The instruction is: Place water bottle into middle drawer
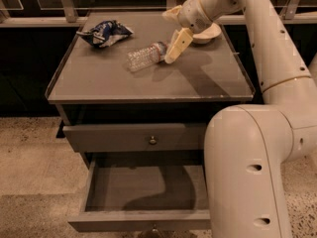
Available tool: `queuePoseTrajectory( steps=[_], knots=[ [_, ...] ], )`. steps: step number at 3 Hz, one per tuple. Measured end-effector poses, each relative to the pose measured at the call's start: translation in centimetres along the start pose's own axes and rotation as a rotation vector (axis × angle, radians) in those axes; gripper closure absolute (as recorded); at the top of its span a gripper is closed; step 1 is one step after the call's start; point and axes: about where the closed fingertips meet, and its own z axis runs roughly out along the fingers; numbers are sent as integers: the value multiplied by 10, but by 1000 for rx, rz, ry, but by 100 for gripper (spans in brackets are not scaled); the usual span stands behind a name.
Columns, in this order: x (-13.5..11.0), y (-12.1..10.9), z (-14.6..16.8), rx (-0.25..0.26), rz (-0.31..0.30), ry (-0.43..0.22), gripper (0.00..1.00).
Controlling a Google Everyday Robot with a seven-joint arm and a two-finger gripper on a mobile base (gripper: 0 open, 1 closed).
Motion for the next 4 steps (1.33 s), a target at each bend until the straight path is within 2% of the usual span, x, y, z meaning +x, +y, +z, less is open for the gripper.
queuePoseTrajectory(
  steps=[1,3,4],
  knots=[
    [29,9,-5,5,52,33,0],
    [32,4,-4,21,71,22,0],
    [28,-1,21,-12,51,-7,0]
  ],
)
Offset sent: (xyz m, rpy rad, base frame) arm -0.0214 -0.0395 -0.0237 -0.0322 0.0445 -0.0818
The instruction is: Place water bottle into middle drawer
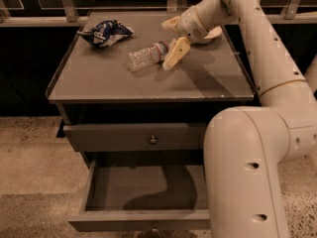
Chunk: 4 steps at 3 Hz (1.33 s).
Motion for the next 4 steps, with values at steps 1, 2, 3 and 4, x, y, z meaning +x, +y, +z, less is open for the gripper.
queuePoseTrajectory(
  steps=[1,2,3,4],
  knots=[
    [1,-8,36,-40,-10,-32,0],
    [1,-9,36,-37,-11,-33,0],
    [1,-9,36,-37,-11,-33,15],
    [1,-9,36,-37,-11,-33,39]
  ],
)
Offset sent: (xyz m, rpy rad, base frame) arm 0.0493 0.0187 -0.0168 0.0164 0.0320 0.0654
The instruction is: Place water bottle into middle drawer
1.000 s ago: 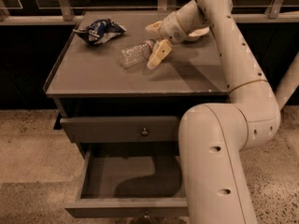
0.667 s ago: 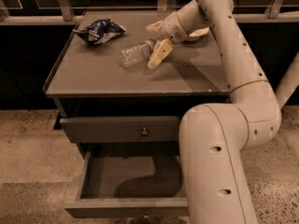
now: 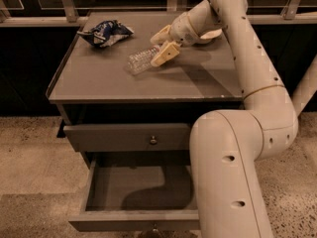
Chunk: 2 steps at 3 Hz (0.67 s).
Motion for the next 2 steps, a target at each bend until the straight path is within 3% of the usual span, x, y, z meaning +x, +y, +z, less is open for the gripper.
queuePoseTrajectory(
  steps=[2],
  knots=[
    [0,0,0,0,0,0,85]
  ],
)
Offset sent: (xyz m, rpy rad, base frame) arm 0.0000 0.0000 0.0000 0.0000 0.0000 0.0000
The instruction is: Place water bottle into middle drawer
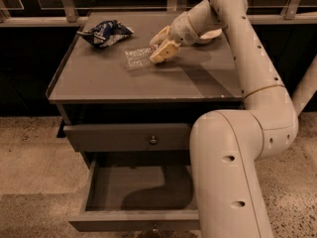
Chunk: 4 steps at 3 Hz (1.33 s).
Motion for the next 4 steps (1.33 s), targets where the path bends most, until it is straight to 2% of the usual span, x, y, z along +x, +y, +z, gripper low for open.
queuePoseTrajectory(
  steps=[1,2,3,4],
  knots=[
    [0,0,0,0,0,0,100],
    [-5,5,-4,-8,0,-13,100],
    [-4,10,-31,34,44,-37,100],
    [-26,22,-84,150,44,-90,100]
  ],
)
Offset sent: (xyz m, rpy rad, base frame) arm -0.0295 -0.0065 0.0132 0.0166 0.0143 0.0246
